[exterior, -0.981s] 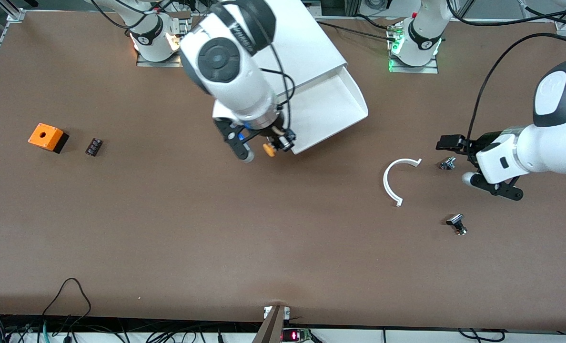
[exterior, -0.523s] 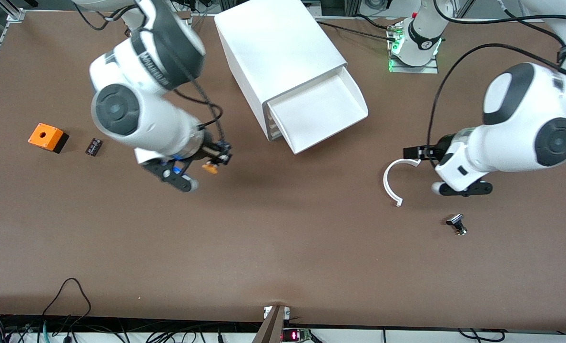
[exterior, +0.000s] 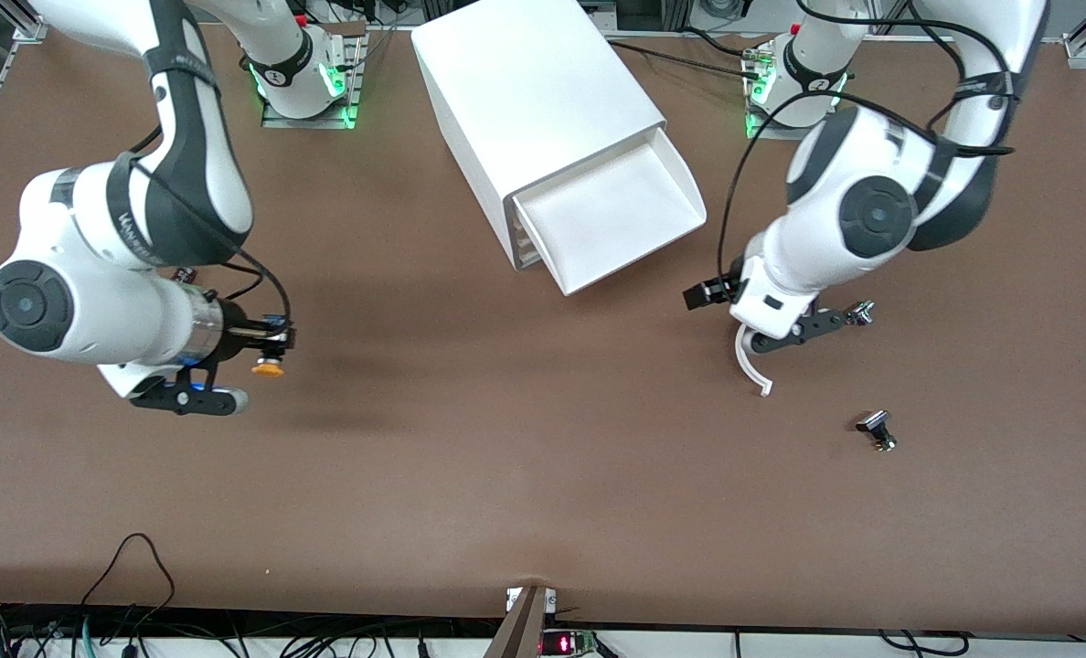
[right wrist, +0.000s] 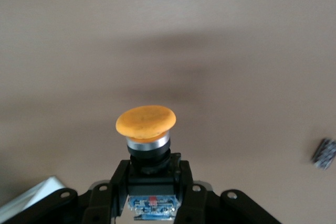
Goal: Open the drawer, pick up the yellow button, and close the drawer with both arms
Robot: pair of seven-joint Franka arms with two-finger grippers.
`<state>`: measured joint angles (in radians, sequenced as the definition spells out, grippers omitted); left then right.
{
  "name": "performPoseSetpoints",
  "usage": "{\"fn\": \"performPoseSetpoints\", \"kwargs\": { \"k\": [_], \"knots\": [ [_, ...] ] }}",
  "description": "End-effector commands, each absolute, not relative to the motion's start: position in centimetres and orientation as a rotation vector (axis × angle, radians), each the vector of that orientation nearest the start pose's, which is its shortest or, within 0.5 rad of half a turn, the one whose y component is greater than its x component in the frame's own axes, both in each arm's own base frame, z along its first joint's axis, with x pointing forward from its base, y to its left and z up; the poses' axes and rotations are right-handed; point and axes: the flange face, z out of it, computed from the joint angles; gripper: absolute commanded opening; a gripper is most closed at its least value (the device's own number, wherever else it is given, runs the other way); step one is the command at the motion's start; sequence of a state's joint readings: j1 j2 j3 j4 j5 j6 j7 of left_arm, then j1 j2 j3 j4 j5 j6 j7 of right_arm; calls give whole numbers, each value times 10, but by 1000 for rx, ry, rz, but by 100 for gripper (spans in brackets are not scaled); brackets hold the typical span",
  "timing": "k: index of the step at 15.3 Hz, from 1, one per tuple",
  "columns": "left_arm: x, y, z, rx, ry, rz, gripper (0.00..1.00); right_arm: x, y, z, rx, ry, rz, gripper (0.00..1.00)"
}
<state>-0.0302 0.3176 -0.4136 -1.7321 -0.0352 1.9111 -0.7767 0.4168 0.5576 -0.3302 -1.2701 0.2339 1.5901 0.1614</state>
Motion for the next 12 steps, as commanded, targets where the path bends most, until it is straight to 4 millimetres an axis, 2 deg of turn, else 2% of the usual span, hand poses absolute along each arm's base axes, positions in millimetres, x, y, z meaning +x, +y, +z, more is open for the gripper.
{"fn": "performPoseSetpoints", "kwargs": {
  "k": [1, 4, 6, 10, 12],
  "knots": [
    [547, -279, 389, -3080, -605, 172, 100, 669, 103, 406, -3104, 4, 307, 0],
    [534, -302, 385, -3073, -585, 163, 100, 668, 67, 371, -3127, -76, 256, 0],
    [526, -309, 382, -3070, -564, 173, 100, 664, 47, 348, -3138, -117, 227, 0],
    [507, -331, 375, -3057, -579, 202, 100, 652, 19, 304, -3163, -172, 146, 0],
    [503, -334, 375, -3048, -594, 208, 100, 643, 8, 283, -3176, -186, 102, 0]
  ]
}}
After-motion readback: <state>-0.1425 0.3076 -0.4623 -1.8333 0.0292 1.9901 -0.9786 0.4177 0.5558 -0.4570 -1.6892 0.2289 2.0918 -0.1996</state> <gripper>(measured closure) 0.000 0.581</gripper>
